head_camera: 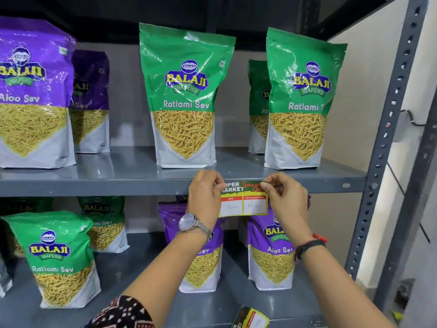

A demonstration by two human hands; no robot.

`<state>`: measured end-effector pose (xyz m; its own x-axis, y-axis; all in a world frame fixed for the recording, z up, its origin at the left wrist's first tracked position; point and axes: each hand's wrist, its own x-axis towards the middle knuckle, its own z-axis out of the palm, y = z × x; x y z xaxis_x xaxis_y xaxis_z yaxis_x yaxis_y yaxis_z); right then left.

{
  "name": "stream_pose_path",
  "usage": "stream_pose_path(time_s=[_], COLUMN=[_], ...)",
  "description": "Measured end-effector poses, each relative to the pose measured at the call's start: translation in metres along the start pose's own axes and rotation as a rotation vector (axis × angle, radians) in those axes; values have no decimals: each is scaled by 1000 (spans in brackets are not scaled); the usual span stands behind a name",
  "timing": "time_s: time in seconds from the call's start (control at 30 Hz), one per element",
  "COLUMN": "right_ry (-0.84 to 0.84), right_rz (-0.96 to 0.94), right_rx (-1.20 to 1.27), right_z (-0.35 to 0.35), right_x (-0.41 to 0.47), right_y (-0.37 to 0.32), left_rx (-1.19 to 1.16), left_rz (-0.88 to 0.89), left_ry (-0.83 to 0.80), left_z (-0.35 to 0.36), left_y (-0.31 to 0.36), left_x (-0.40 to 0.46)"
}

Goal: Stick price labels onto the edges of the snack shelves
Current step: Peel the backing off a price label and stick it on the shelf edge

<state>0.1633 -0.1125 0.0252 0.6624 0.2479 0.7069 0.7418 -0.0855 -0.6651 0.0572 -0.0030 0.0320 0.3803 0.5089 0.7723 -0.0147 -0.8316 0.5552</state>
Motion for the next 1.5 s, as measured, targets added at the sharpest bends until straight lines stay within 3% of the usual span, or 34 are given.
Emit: stream_pose_path(time_s=[0.3,0.47,0.57,0.87,1.07,1.13,1.33,1.4,1.5], right_ry=[14,14,-34,-8,207,96,-712,-776,-724], right_rz=[40,-56,-16,47,-186,-186,-46,-57,-62], right_rx=[9,-134,-123,-38,-85,-163,-492,-514,-503], right_z=[2,1,0,1,6,14,38,44,52], right_x=[2,2,5,11,-49,-93,-172,-181,-186], right_y=[-4,-5,-4,-1,41,71,154,164,173], left_rx=[108,273,326,202,75,97,117,164,203], left_rz=[-16,16,33,65,182,157,-238,-314,-367], left_ry=[-37,-46,-93,-66,78,48,-400,-540,-681], left_z=[2,-4,-8,-4,2,12,44,56,72], left_y=[2,4,1,-5,-36,-57,-125,-135,-146], left_x=[5,5,9,13,-43,-84,-186,-202,-219])
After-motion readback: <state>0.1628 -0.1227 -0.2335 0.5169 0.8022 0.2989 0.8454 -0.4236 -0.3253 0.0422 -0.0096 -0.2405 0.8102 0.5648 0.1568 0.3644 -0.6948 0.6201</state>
